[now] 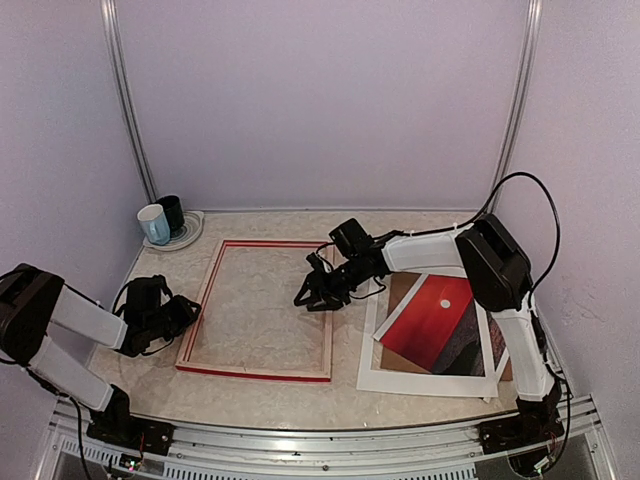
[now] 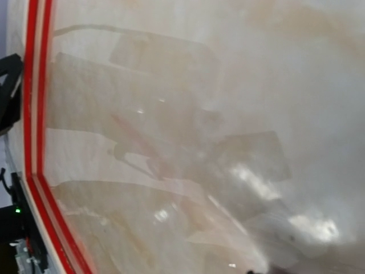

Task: Put the photo into the frame
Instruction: Place the glass panel at the frame body.

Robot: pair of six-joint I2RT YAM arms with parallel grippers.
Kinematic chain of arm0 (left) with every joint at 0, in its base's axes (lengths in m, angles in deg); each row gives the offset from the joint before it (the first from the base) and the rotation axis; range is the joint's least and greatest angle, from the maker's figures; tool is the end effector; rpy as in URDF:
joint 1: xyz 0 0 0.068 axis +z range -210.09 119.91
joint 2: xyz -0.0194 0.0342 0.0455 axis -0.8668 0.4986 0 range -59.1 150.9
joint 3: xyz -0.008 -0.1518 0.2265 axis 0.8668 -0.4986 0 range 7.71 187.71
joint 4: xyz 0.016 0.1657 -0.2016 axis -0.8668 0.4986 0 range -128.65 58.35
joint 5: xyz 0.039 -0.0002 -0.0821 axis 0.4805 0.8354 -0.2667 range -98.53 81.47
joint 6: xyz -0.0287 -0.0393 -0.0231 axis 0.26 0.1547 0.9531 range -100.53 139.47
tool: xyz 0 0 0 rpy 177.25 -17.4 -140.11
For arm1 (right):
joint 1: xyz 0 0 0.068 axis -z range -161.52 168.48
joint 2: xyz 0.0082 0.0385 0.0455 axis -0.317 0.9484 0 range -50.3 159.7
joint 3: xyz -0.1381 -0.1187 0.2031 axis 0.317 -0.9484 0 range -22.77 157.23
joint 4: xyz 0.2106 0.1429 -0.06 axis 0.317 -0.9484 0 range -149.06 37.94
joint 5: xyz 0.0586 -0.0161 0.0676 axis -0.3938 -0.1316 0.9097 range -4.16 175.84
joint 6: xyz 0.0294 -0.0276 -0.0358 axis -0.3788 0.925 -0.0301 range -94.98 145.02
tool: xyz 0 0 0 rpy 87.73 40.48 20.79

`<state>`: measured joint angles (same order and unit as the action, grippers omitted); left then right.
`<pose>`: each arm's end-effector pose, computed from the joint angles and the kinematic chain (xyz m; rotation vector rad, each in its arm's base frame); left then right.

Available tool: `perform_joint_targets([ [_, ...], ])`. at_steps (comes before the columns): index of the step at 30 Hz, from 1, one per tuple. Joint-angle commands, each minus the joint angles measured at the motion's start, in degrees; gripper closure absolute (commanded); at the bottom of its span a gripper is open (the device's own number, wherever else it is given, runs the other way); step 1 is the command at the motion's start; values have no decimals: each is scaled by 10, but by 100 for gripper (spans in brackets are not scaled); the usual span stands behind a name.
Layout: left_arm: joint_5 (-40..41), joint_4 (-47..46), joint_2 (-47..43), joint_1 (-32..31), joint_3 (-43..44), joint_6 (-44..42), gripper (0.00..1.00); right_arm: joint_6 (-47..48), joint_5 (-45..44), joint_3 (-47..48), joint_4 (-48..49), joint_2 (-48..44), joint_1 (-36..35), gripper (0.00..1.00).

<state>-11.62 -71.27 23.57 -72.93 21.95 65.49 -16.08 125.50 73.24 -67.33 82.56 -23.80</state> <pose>0.2150 -0.0510 0.1054 -0.6175 2.1820 -0.6234 0.3501 0.3491 0.1281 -0.3713 2.7659 1.3779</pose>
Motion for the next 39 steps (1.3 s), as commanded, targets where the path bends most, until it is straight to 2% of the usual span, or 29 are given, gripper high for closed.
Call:
perform_joint_targets([
  [1, -17, 43, 13, 1, -10, -1, 65, 29, -46, 2, -65, -31, -4, 53],
  [27, -18, 44, 10, 5, -12, -1, 65, 95, -223, -7, -226, -123, -3, 48],
  [39, -20, 41, 14, 5, -11, -1, 65, 112, -219, 1, -209, -109, -2, 48],
])
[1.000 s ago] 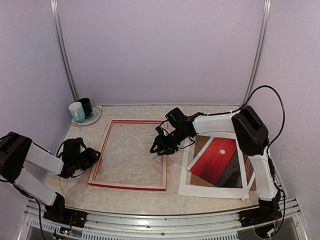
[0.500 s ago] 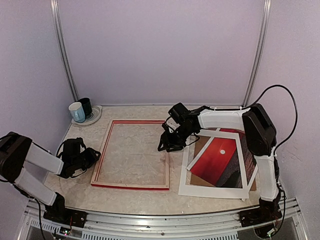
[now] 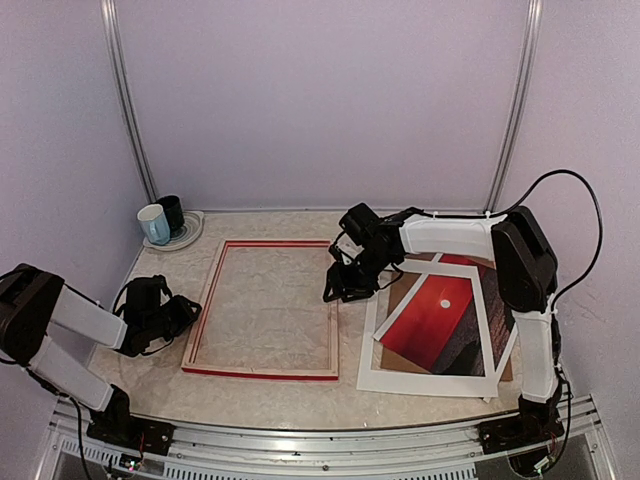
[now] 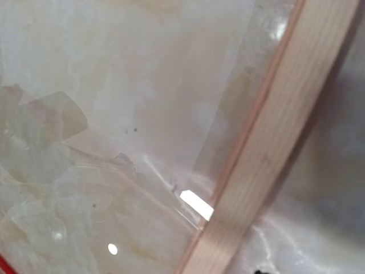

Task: Put the photo into the frame
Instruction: Place the glass panel at the frame body.

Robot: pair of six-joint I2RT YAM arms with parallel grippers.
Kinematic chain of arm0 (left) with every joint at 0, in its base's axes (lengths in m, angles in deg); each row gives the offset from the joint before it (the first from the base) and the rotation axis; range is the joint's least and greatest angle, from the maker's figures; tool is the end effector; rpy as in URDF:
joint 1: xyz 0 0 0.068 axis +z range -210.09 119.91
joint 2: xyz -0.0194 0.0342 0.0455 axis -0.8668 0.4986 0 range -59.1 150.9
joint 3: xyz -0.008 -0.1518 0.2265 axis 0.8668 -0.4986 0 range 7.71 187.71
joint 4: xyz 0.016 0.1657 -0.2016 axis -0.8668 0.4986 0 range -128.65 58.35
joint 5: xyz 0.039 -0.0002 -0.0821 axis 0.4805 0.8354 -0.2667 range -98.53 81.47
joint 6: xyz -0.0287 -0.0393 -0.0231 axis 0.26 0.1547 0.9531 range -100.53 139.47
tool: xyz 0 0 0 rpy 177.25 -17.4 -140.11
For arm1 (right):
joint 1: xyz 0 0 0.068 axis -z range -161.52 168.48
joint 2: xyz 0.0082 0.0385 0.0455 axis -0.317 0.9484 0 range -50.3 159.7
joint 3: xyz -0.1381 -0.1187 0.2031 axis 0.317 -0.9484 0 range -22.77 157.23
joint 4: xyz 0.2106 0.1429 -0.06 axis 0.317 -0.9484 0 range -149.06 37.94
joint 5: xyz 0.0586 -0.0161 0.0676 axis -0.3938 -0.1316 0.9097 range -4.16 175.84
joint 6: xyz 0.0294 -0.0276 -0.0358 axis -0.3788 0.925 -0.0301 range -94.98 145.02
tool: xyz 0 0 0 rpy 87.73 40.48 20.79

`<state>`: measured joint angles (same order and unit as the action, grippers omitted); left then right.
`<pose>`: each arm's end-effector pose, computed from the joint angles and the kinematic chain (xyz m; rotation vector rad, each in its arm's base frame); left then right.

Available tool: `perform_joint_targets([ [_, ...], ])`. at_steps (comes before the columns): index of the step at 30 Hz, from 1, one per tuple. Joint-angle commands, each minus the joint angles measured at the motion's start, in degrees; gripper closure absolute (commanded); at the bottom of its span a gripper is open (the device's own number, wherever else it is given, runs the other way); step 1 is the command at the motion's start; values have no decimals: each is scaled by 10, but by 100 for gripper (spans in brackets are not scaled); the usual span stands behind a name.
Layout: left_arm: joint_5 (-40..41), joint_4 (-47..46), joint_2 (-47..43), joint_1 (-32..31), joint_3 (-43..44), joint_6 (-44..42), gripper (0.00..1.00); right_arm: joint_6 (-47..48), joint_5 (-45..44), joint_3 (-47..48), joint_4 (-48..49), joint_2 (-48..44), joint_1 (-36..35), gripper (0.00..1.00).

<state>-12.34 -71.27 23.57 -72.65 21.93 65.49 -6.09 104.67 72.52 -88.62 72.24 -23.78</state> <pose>0.2150 -0.0503 0.1054 -0.6165 2.1848 -0.6338 0.3289 0.3144 0.1806 -0.3886 2.8427 0.7796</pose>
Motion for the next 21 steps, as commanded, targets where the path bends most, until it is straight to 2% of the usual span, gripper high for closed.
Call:
perform_joint_targets([
  [1, -13, 40, 14, 2, -11, -1, 65, 14, -16, 15, 7, -2, -3, 48],
  [5, -16, 38, 16, 2, -11, 0, 65, 14, -24, 47, 26, 15, 2, 48],
  [12, -30, 27, 28, 1, -11, 2, 65, 17, -77, 156, -11, 95, 3, 48],
  [21, -55, 4, 44, -6, -17, 12, 66, -4, -208, 141, 8, 65, 10, 44],
])
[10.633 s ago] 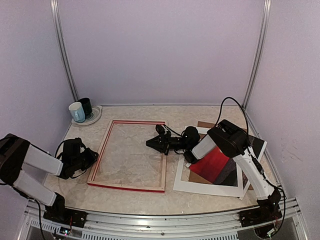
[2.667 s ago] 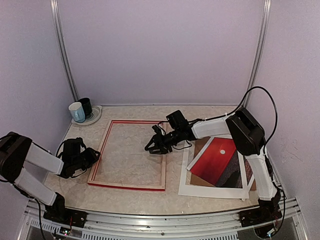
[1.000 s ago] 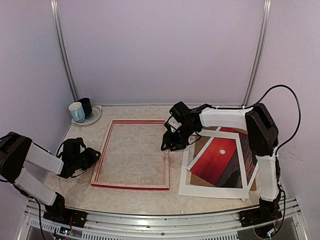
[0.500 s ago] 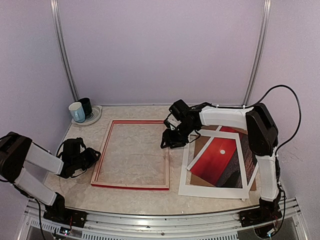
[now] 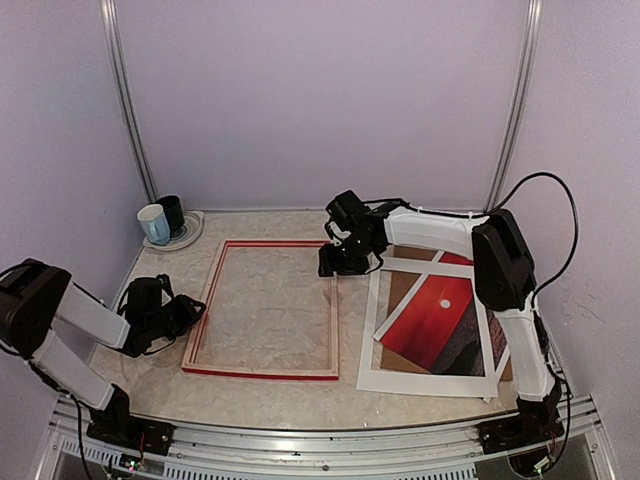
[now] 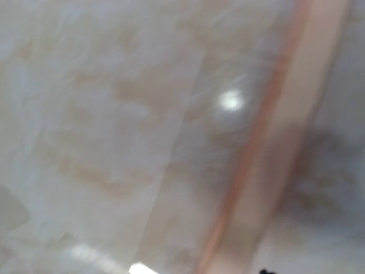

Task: Put the photo into the frame
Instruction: Place the glass panel at the frame body.

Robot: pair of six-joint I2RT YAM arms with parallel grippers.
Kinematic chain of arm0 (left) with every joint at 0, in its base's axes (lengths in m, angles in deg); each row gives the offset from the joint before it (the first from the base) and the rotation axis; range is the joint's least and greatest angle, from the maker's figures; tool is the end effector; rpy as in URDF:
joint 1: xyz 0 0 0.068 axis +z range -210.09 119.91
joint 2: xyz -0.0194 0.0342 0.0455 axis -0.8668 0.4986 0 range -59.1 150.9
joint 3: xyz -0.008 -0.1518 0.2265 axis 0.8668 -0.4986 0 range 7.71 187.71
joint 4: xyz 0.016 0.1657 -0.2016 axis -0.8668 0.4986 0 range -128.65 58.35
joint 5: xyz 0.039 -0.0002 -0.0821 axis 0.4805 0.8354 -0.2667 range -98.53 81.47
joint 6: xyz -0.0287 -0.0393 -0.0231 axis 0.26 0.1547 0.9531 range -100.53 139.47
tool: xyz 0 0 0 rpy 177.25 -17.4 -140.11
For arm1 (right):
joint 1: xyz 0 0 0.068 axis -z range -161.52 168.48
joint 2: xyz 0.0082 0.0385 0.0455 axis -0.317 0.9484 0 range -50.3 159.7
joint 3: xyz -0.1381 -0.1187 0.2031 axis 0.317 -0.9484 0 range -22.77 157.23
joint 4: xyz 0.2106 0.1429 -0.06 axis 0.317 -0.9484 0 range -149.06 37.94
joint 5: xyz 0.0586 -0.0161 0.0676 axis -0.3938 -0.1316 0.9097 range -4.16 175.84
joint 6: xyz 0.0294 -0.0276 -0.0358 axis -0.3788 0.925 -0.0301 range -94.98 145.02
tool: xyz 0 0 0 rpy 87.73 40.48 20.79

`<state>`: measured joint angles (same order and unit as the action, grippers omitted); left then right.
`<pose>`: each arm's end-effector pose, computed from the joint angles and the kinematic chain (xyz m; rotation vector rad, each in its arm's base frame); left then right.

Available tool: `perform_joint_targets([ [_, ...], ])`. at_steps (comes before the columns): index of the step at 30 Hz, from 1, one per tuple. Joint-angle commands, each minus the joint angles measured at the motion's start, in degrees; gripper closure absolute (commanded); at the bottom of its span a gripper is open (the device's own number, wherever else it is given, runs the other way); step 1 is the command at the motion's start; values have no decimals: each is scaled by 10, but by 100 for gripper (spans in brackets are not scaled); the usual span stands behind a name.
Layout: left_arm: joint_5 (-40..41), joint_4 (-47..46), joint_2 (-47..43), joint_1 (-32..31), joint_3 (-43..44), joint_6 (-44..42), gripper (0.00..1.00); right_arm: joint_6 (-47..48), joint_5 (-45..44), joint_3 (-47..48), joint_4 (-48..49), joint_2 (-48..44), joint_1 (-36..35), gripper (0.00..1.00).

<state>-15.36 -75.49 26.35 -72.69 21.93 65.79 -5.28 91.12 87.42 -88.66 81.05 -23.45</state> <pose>0.2185 -0.0532 0.1022 -0.5863 2.1789 -0.7022 0.3720 0.3385 0.1867 -0.3077 2.6680 0.5575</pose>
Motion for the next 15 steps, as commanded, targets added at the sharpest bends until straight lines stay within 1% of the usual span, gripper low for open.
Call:
perform_joint_targets([
  [1, -26, 44, 15, -7, -19, 10, 66, -16, -80, -14, 8, -23, 9, 44],
  [6, -35, 37, 13, -13, -24, 16, 66, -31, -82, -48, 36, -23, 16, 44],
  [15, -54, 23, 15, -29, -29, 24, 66, -34, -83, -20, 33, 8, 18, 45],
])
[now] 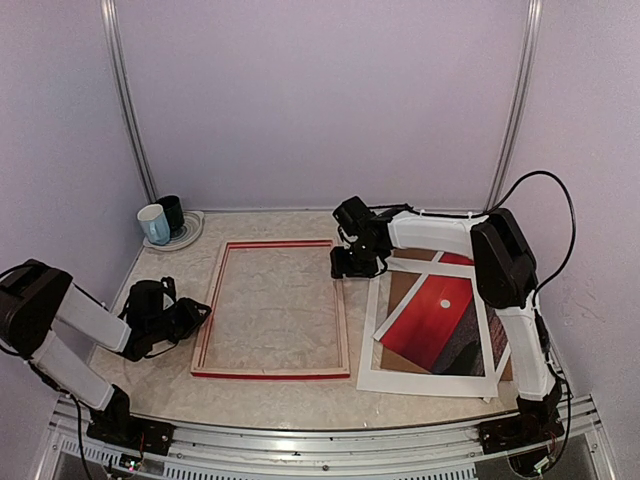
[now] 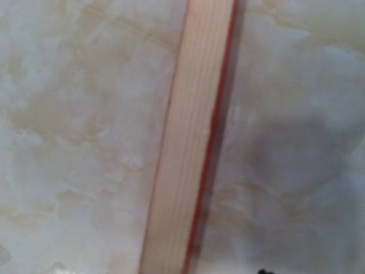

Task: Put the photo into the frame
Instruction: Place the glass panel at the frame body.

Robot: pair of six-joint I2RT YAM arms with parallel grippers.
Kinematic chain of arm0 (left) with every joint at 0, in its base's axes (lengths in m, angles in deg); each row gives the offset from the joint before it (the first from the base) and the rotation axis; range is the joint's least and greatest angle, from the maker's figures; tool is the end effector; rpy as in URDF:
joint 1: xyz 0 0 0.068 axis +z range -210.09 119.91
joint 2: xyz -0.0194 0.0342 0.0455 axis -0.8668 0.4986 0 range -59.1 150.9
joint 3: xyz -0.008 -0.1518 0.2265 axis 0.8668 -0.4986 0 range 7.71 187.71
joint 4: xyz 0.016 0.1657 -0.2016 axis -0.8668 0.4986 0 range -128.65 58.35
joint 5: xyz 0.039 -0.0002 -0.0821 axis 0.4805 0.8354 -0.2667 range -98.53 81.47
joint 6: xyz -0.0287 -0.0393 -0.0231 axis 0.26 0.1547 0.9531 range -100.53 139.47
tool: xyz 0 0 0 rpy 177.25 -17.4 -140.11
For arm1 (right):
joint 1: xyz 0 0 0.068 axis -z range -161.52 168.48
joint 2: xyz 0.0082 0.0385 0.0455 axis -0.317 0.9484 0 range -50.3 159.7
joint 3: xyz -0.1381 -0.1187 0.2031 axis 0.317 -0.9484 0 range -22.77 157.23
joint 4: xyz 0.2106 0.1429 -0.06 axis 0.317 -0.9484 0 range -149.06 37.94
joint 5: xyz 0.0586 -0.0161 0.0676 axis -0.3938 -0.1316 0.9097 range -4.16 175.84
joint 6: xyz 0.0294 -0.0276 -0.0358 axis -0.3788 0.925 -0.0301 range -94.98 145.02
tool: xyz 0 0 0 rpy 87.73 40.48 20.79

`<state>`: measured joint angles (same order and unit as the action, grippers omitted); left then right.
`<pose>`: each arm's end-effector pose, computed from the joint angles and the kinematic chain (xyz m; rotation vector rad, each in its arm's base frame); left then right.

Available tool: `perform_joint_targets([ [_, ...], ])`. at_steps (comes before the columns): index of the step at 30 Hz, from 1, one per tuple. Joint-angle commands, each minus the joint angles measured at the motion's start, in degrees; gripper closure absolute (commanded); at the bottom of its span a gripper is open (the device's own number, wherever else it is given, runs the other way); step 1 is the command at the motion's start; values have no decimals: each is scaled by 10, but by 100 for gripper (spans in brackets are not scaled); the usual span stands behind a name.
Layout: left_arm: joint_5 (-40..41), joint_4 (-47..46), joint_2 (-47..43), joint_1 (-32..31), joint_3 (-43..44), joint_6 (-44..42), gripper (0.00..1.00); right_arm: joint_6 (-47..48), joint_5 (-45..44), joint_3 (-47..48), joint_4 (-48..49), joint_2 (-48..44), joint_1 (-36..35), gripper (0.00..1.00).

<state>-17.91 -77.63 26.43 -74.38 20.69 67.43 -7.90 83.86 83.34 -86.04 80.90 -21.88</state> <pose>0.2127 -0.0602 0.1006 -0.5588 2.1895 -0.7847 0.3799 0.3213 0.1686 -0.1599 2.6549 0.4023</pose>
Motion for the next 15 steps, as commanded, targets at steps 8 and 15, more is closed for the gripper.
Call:
perform_joint_targets([
  [8, -23, 47, 18, -22, -14, 11, 66, -4, -35, 39, -9, 23, 4, 49],
  [15, 24, 87, 22, -37, 4, -2, 67, -4, -43, 57, -20, 47, 4, 50],
])
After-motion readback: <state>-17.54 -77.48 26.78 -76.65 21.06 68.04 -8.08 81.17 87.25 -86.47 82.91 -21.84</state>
